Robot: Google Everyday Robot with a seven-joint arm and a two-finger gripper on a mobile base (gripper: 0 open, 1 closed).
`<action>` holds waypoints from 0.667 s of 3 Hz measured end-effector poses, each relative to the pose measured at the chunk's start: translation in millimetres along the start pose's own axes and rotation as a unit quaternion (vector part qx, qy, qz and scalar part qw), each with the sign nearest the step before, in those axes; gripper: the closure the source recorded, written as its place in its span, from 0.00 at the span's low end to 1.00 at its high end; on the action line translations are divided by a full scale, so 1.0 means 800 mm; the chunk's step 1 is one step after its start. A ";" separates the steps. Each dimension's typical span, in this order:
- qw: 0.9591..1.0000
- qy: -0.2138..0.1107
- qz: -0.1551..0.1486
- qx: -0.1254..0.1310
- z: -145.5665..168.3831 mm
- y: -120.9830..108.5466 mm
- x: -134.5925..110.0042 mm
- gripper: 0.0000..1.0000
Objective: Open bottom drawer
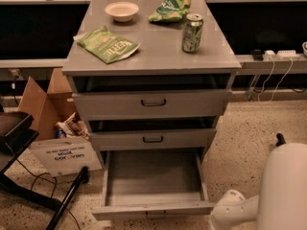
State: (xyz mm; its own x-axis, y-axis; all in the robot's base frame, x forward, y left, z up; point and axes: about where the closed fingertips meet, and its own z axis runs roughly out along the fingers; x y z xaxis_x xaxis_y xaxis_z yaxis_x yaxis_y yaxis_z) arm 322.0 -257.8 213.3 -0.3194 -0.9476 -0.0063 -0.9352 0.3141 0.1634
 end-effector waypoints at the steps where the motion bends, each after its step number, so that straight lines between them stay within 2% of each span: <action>1: 0.998 -0.025 -0.051 0.002 0.028 -0.029 -0.050 0.00; 2: 0.996 -0.019 -0.083 0.027 0.010 -0.050 -0.064 0.00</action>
Offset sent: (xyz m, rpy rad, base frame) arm 0.0877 0.0432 0.0067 -0.0179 -0.1649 0.1936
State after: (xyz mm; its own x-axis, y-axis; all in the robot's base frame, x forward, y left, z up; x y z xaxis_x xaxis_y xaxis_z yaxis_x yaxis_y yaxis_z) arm 374.9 -221.2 199.2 -0.1643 -0.9842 -0.0653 -0.9821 0.1571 0.1035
